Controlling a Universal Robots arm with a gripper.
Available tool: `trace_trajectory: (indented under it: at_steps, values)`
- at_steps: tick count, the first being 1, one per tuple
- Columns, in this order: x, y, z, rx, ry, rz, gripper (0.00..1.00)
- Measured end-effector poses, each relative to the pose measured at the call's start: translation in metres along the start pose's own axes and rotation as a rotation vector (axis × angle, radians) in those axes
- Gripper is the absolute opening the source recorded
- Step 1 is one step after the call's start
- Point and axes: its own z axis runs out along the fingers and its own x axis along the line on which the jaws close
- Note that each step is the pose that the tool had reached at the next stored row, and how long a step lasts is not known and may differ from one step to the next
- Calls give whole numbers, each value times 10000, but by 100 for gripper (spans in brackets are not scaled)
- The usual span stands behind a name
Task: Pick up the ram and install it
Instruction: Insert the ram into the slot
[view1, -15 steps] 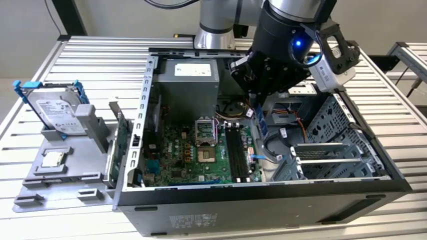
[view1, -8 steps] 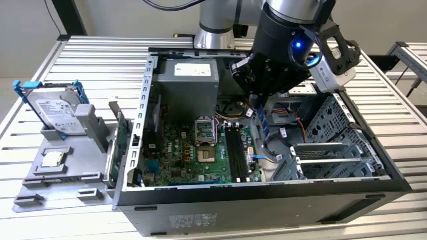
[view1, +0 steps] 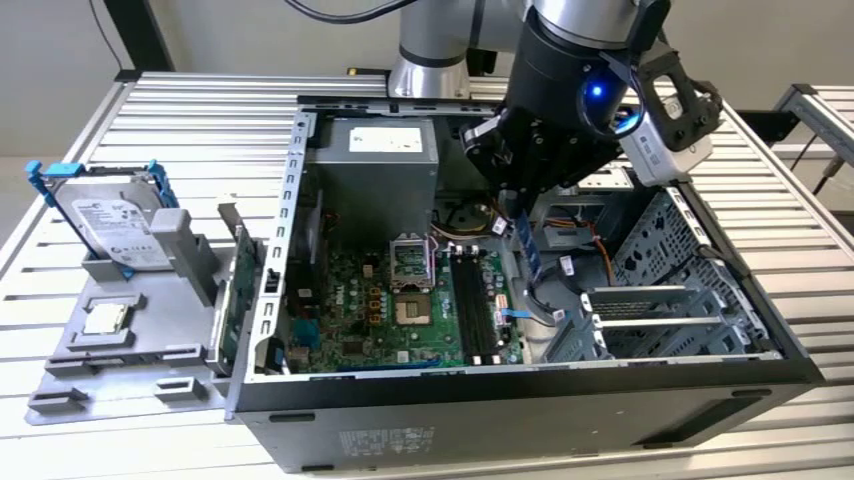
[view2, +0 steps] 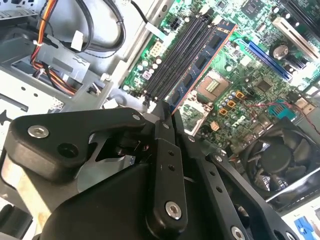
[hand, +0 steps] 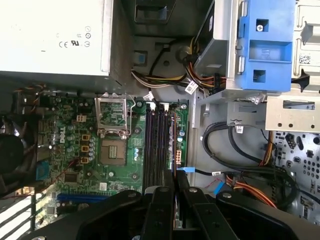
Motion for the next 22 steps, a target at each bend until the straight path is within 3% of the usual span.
trace_trajectory:
  at_steps: [22]
  values:
    - [2,-10,139,2,0,0,0]
